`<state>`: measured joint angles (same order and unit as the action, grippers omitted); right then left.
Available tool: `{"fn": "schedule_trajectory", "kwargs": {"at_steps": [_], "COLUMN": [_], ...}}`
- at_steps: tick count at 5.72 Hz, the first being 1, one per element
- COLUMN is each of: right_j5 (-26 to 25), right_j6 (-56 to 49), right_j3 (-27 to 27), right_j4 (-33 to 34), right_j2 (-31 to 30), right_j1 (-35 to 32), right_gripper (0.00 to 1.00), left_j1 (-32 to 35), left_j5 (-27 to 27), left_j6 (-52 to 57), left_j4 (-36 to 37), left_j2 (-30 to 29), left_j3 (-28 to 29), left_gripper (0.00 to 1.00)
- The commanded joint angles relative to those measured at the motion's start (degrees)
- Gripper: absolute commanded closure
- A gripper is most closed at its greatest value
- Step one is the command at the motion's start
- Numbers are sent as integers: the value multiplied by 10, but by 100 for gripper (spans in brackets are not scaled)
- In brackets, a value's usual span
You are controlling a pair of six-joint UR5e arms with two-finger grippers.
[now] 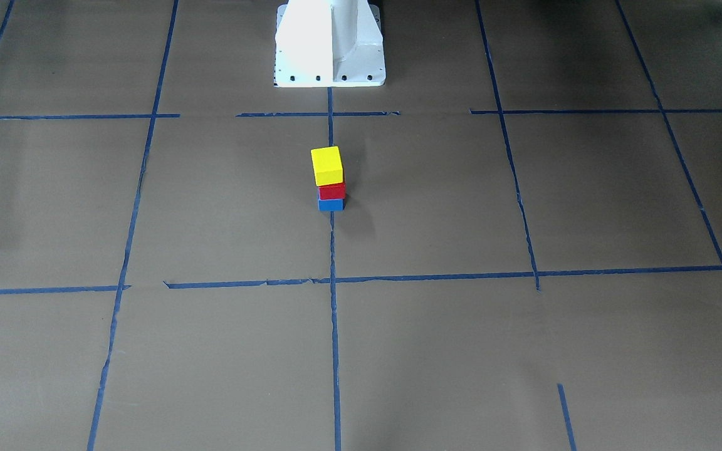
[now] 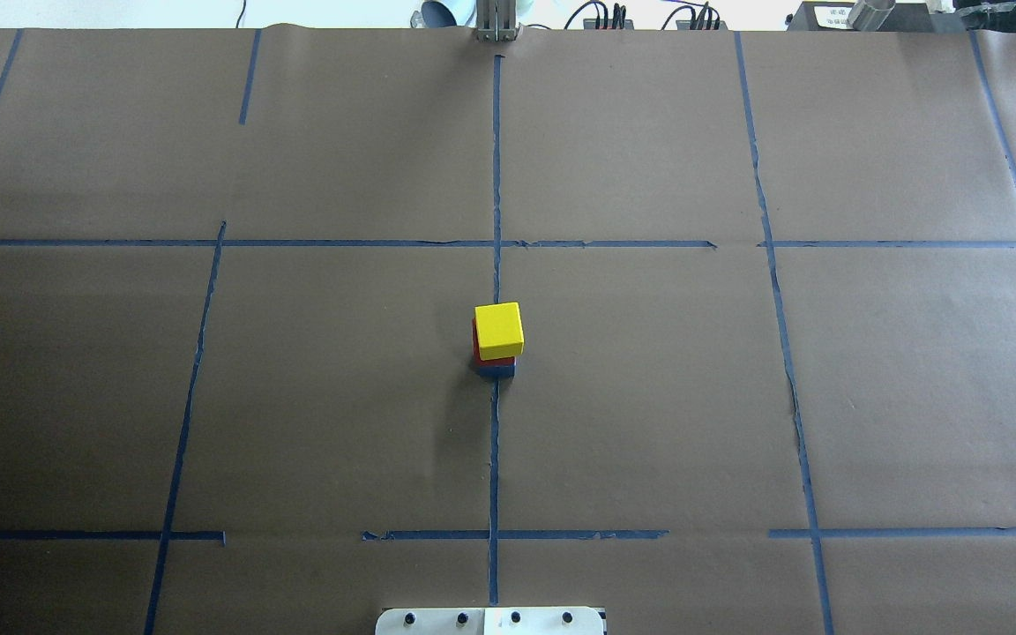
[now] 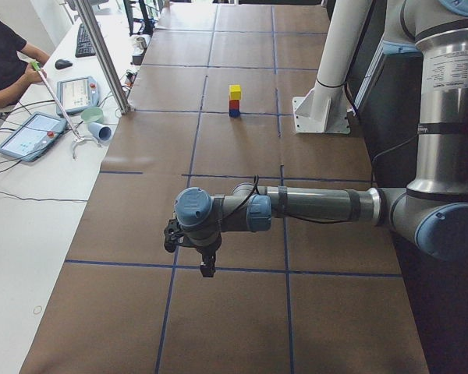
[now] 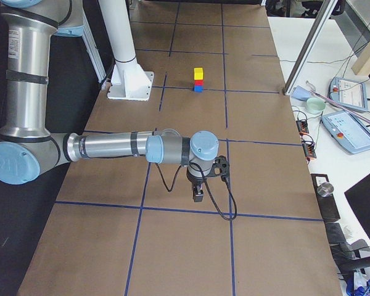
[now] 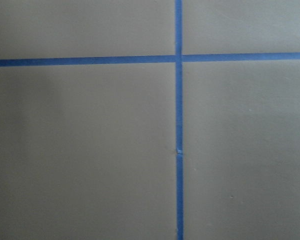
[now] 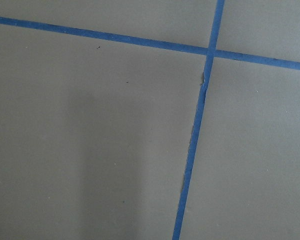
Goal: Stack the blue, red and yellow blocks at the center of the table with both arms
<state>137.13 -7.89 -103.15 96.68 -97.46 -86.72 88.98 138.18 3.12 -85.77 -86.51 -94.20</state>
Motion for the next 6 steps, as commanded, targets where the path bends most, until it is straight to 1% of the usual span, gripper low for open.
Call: {"fn": "schedule_trajectory", "kwargs": {"at_steps": [1, 2, 3, 5, 6], "right_j5": [-1, -6, -28, -29, -27], "right_j6": [2, 2, 4, 7, 11], "right_j3": [0, 1, 1, 7, 8], "right_j4": [0, -2, -1, 0, 0], "right_j2": [2, 7, 10, 10, 10], "right_j1": [2, 5, 5, 5, 5], "right_gripper": [0, 0, 0, 0, 0], "left_j1": [-1, -2, -2, -2, -2], "left_j5": [1, 1, 2, 2, 2], "left_j6": [-1, 0, 1, 2, 2], "left_j4": [0, 0, -24, -28, -28], "left_j2": [0, 0, 2, 22, 21], "left_j3": [2, -2, -4, -13, -16], "left_gripper": [0, 0, 0, 0, 0]}}
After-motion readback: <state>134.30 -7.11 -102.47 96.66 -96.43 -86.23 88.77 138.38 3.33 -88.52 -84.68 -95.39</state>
